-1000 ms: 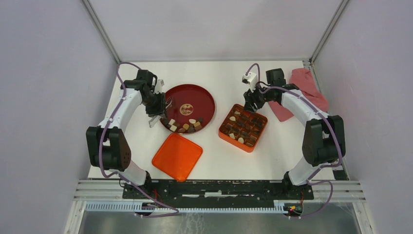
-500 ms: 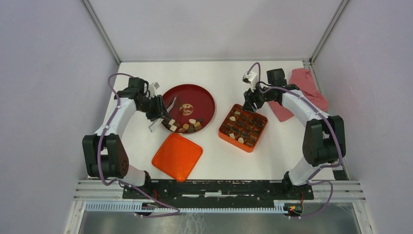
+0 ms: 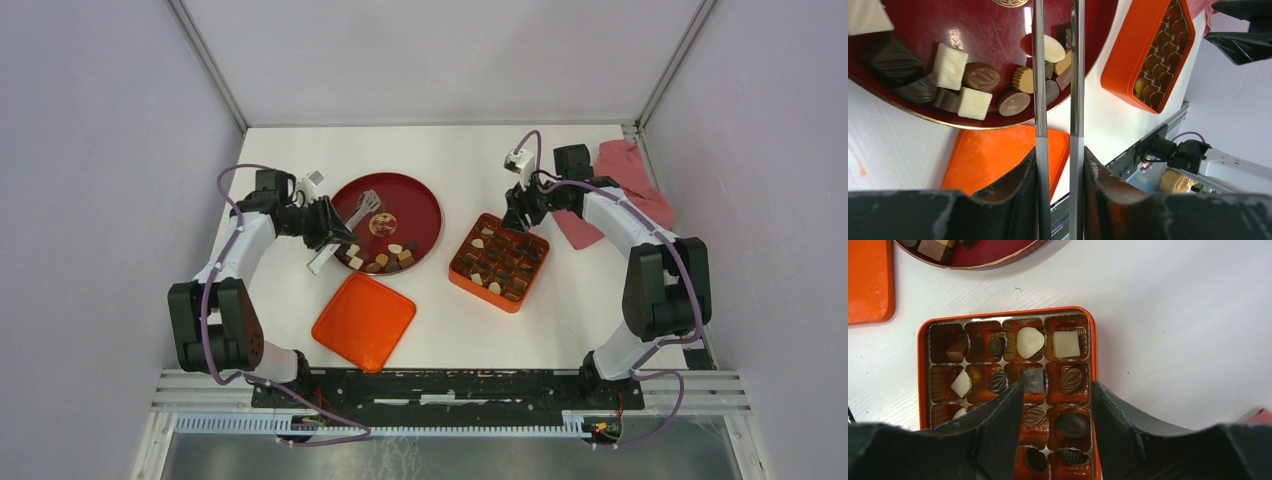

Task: Pack the chocolate
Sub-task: Place the fake chocolate in the packing box.

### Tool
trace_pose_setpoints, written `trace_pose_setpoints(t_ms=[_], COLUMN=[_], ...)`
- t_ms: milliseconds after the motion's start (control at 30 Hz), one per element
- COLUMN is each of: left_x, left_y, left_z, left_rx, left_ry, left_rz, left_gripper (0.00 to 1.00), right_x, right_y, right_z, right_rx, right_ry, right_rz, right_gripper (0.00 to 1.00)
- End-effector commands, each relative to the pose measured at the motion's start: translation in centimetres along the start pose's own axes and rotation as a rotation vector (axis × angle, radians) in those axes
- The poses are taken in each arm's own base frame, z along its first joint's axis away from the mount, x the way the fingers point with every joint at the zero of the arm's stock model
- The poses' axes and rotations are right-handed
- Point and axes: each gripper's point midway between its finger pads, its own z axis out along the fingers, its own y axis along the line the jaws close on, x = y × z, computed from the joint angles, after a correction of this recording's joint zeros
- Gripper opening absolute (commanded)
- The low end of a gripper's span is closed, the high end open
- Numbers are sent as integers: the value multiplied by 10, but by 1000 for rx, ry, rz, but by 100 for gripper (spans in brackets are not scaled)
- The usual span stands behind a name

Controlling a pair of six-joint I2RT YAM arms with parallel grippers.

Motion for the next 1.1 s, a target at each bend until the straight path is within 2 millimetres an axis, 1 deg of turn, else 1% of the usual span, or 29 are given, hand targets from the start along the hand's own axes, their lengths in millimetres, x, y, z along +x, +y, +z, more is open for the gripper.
trace_pose_setpoints(t_ms=[0, 133, 400, 700, 900, 1000, 1067], left_x=[-7, 1, 19, 36, 48, 51, 57], left_y=[-28, -35, -41, -61, -70, -80, -93], left_z=[-7, -9, -7, -18, -22, -21, -16], left_rx=[134, 189, 269, 393, 428, 440, 452], left_ry=[-48, -34, -9, 18, 33, 49, 73], left_rz=[18, 22, 7, 33, 48, 75, 108], left_gripper=[2, 2, 2, 2, 2, 2, 2], right_x=[-15, -15, -14, -11, -8, -5, -3], right_y=[1, 1, -4, -14, -19, -22, -24], right_z=[-7, -7, -13, -21, -26, -29, -30], right_rx=[-2, -4, 17, 47, 60, 74, 81], right_ry=[-63, -66, -81, -95, -106, -112, -116], right_rz=[-19, -14, -4, 20, 39, 50, 58], right_gripper=[58, 57, 57, 57, 57, 57, 57])
